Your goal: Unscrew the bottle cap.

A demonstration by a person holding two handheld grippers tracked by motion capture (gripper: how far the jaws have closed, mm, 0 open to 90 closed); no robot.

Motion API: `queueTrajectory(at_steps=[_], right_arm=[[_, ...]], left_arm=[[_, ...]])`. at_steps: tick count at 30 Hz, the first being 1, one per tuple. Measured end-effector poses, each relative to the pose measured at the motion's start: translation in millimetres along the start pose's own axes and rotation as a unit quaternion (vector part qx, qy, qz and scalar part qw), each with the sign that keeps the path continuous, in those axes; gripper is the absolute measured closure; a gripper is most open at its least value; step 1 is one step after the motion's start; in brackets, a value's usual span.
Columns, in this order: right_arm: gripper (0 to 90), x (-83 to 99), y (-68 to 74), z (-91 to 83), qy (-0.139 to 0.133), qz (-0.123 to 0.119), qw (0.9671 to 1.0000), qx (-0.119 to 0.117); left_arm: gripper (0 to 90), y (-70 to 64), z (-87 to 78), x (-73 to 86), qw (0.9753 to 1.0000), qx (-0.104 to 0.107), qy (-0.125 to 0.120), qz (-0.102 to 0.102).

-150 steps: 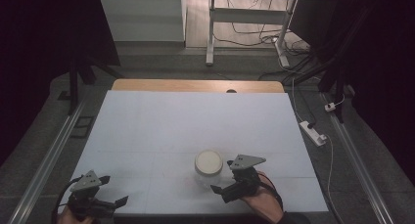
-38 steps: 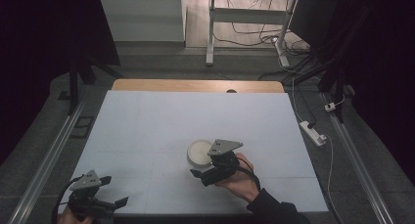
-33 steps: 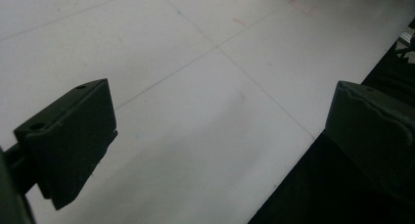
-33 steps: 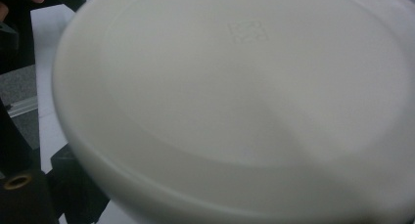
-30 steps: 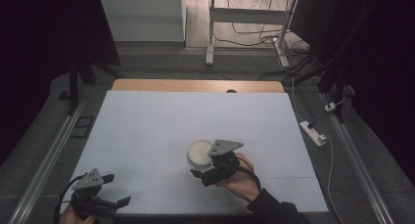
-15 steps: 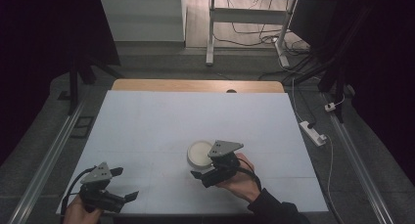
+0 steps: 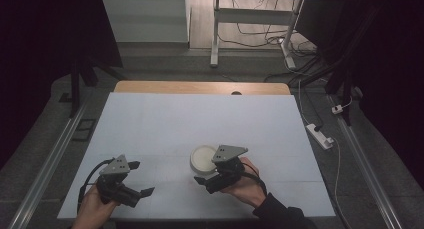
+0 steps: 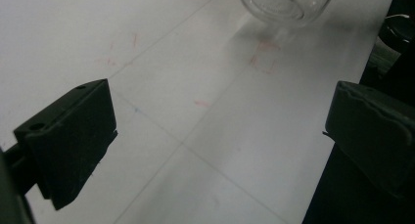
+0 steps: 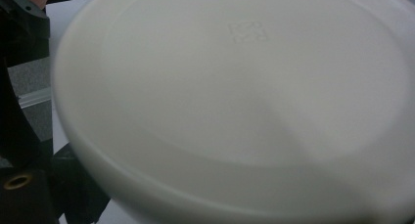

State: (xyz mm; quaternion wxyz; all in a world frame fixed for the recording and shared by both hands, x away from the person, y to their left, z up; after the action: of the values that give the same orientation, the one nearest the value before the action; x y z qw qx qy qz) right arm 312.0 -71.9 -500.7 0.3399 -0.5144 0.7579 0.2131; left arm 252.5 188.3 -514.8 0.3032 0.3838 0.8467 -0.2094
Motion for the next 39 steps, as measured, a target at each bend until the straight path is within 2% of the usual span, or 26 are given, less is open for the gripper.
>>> queueTrajectory(at_steps=[7, 10, 12, 16, 21, 22, 25, 26, 28, 29, 30, 31, 32, 34, 35, 39], right_arm=[[6.3, 0.6, -0.6, 0.9, 0.001, 0.002, 1.0000, -0.002], [6.3, 0.8, -0.7, 0.8, 0.000, 0.002, 1.0000, -0.002], [6.3, 0.8, -0.6, 1.0, 0.000, 0.002, 1.0000, -0.004], [6.4, 1.1, 0.4, 1.4, 0.001, 0.000, 1.0000, -0.006], [6.4, 1.2, 2.0, 2.5, 0.000, -0.003, 0.9999, -0.012], [6.3, 1.3, 2.3, 2.7, 0.000, -0.004, 0.9999, -0.013], [6.3, 1.3, 2.7, 2.7, 0.000, -0.006, 0.9999, -0.016], [6.3, 1.3, 3.0, 2.8, -0.001, -0.007, 0.9998, -0.017], [6.3, 1.4, 3.4, 2.7, -0.001, -0.007, 0.9998, -0.019], [6.4, 1.3, 3.9, 2.8, -0.001, -0.006, 0.9998, -0.021], [6.4, 1.4, 3.9, 2.9, -0.001, -0.008, 0.9997, -0.022], [6.3, 1.5, 4.1, 3.1, -0.001, -0.009, 0.9997, -0.022], [6.4, 1.5, 4.4, 3.4, -0.001, -0.009, 0.9997, -0.023], [6.3, 1.7, 5.0, 3.9, -0.001, -0.010, 0.9996, -0.026], [6.3, 1.7, 5.4, 4.1, -0.001, -0.011, 0.9996, -0.028], [6.3, 1.8, 7.2, 5.1, 0.000, -0.014, 0.9993, -0.035]], left_arm=[[0.0, -1.2, 4.1, -18.6, 0.9997, 0.004, -0.003, 0.022], [0.0, -3.3, 6.3, -31.9, 0.9990, 0.013, -0.018, 0.039], [0.0, -4.0, 7.1, -35.1, 0.9988, 0.014, -0.018, 0.043], [0.0, -7.1, 11.4, -51.5, 0.9978, 0.019, -0.019, 0.061], [0.0, -10.5, 16.4, -65.5, 0.9964, 0.034, -0.018, 0.076], [0.0, -12.8, 19.8, -72.3, 0.9951, 0.046, -0.017, 0.085], [0.0, -15.2, 25.2, -80.6, 0.9923, 0.064, -0.013, 0.105], [0.0, -15.2, 25.2, -80.6, 0.9923, 0.064, -0.013, 0.105], [0.0, -15.7, 28.8, -85.6, 0.9898, 0.073, -0.009, 0.122], [0.0, -17.4, 31.9, -91.4, 0.9875, 0.084, -0.010, 0.133], [0.0, -18.5, 33.2, -94.4, 0.9864, 0.088, -0.010, 0.139], [0.0, -18.5, 33.2, -94.4, 0.9864, 0.088, -0.010, 0.139], [0.0, -20.3, 35.7, -99.9, 0.9839, 0.092, -0.008, 0.153], [0.0, -21.3, 36.9, -102.3, 0.9831, 0.094, -0.006, 0.157], [0.0, -23.0, 39.5, -106.4, 0.9806, 0.101, -0.006, 0.168], [0.0, -26.7, 46.3, -112.8, 0.9756, 0.118, -0.004, 0.186]])
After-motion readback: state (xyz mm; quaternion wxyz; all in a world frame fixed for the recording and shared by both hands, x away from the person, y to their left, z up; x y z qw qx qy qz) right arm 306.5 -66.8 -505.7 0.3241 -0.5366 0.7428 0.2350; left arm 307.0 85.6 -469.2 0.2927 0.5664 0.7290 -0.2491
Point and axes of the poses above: each handheld gripper's, and its own axes: z roughly forward along the jaws, x roughly out of its underside, y roughly to its left, the point moved 5 cm from there along z, roughly forward along the jaws, and after that the axes turned 8 degrees about y, right-handed, at the moved point
